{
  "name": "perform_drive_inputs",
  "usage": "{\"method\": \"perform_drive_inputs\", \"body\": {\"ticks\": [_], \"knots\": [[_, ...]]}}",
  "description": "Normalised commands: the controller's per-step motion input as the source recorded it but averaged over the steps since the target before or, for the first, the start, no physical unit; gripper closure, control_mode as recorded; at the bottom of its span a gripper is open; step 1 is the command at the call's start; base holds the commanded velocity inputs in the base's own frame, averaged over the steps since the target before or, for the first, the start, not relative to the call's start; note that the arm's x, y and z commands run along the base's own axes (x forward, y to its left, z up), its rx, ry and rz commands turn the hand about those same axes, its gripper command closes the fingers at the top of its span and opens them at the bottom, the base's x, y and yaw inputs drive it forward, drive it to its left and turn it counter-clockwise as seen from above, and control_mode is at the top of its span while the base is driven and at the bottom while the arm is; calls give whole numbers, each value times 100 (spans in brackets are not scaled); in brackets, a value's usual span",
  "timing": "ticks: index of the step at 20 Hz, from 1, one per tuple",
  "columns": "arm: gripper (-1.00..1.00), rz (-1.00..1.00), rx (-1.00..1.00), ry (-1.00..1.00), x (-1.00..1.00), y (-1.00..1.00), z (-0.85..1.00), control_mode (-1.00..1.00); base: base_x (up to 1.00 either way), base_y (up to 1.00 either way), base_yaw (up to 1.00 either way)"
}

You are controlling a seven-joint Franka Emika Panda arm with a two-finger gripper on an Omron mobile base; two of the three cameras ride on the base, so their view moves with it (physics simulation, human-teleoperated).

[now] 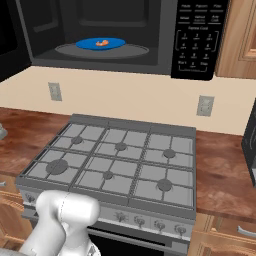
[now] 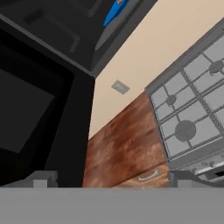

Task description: Transport the shrimp from the fridge to the microwave and turn on the microwave.

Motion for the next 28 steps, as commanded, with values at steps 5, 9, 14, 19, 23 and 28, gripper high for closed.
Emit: {"method": "perform_drive_inputs", "body": {"ticks": [5, 9, 14, 19, 23, 28], "knots": [[-100, 0, 9, 0, -25, 36, 0, -100, 0, 0, 0], [-100, 0, 13, 0, -37, 22, 12, -100, 0, 0, 0], [-100, 0, 7, 2, -36, 35, 10, -100, 0, 0, 0], [-100, 2, 1, 1, -26, 50, 6, -100, 0, 0, 0], [-100, 0, 2, 0, -28, 44, 8, -100, 0, 0, 0], [-100, 0, 13, 0, -34, 36, 5, -100, 0, 0, 0]]}}
